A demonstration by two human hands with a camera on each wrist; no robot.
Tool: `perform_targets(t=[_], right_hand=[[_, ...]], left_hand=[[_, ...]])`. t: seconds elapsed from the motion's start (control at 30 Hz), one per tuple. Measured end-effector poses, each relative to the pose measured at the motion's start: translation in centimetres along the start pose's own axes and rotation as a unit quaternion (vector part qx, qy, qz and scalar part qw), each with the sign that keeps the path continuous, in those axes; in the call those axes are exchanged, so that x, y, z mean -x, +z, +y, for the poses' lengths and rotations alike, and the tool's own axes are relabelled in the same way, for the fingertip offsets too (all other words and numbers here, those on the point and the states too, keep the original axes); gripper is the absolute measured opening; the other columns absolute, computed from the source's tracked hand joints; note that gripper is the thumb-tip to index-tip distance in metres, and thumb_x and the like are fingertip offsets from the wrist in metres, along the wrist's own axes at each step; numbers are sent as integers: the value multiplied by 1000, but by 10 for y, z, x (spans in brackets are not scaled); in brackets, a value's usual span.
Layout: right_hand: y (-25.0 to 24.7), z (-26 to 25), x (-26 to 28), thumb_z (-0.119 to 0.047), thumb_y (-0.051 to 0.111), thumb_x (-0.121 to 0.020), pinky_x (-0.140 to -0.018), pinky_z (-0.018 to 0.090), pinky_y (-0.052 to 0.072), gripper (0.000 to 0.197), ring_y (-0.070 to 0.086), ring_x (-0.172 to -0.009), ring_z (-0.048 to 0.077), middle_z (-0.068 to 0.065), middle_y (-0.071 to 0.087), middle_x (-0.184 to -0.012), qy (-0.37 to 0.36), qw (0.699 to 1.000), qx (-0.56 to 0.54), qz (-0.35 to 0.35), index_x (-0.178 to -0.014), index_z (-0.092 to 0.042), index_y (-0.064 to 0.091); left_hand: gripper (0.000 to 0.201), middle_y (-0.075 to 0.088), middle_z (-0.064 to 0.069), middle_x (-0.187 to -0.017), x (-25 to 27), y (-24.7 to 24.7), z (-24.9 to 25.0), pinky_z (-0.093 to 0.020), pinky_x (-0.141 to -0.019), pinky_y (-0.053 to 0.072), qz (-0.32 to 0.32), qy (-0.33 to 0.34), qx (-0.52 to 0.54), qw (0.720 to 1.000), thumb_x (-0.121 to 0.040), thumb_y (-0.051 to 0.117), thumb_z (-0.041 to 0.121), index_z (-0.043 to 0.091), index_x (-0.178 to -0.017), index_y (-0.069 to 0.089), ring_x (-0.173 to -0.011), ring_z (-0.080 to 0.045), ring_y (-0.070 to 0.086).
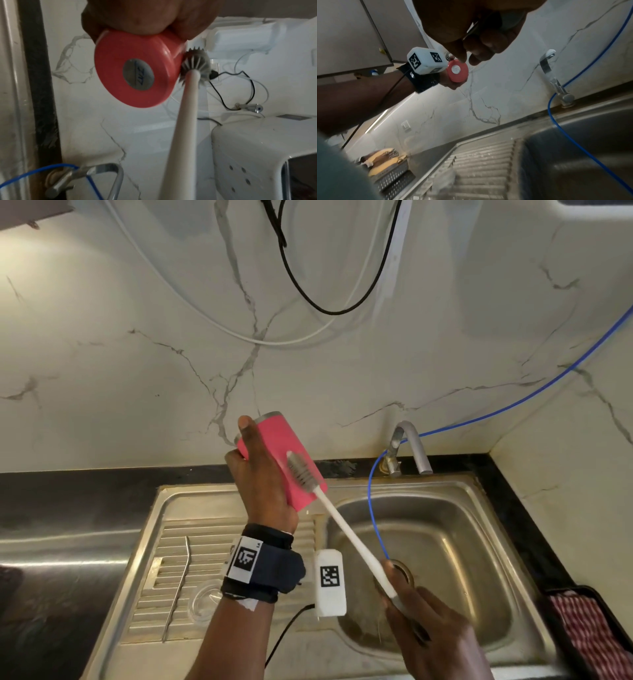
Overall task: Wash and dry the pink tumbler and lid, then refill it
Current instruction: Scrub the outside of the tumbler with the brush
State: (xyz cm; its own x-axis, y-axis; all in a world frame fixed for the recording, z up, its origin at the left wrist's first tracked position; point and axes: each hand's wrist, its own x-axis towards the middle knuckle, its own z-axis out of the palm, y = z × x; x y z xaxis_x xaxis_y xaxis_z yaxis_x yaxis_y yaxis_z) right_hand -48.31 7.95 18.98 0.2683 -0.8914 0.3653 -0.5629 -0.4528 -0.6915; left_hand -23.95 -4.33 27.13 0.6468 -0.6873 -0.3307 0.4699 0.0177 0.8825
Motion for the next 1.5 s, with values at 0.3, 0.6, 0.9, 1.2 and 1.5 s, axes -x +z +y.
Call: perform_targets(t=[0.3,0.6,0.9,1.2,1.5], right_hand=[[6,1,-8,-27,77,-85,-62,8,47,64,53,-58,-6,-18,68,-90,8,1000,-19,9,-143,-45,57],[7,-1,-8,-28,77,-85,-61,15,52,63,62,-61,-1,-18,72,-97,-2,999,-30,29,-142,-45,58],[-5,-4,-5,-31,74,-87,-64,5,46,58,56,-60,-10,-25,67,-92,24,999,-30,0,-141,-48,59],[-9,0,1,-30,78,-81,-68,6,48,64,66,-69,-5,-22,74,-98,35,998,-44,-3,-136,-57,59],[0,0,-7,-28,83,-86,-71,8,50,63,68,-74,-4,-20,74,-99,26,999,-43,-5,-138,-55,58]], left_hand=[[61,68,-8,-111,5,3,-4,-44,-75,63,-1,-2,6,1000,-99,46,76,25,-132,46,-93,-25,76],[59,70,-11,-116,4,4,-8,-44,-74,66,-4,6,21,1000,-97,46,78,28,-128,48,-94,-27,77],[83,69,-20,-127,-4,-2,-6,-53,-79,67,11,16,39,999,-88,49,87,21,-137,51,-105,-38,76],[98,70,-14,-129,-15,-10,3,-59,-86,65,15,12,70,997,-70,53,94,28,-142,51,-109,-35,75],[104,70,-16,-130,-13,-9,0,-59,-85,65,-8,1,68,998,-69,58,97,27,-145,50,-109,-37,75]])
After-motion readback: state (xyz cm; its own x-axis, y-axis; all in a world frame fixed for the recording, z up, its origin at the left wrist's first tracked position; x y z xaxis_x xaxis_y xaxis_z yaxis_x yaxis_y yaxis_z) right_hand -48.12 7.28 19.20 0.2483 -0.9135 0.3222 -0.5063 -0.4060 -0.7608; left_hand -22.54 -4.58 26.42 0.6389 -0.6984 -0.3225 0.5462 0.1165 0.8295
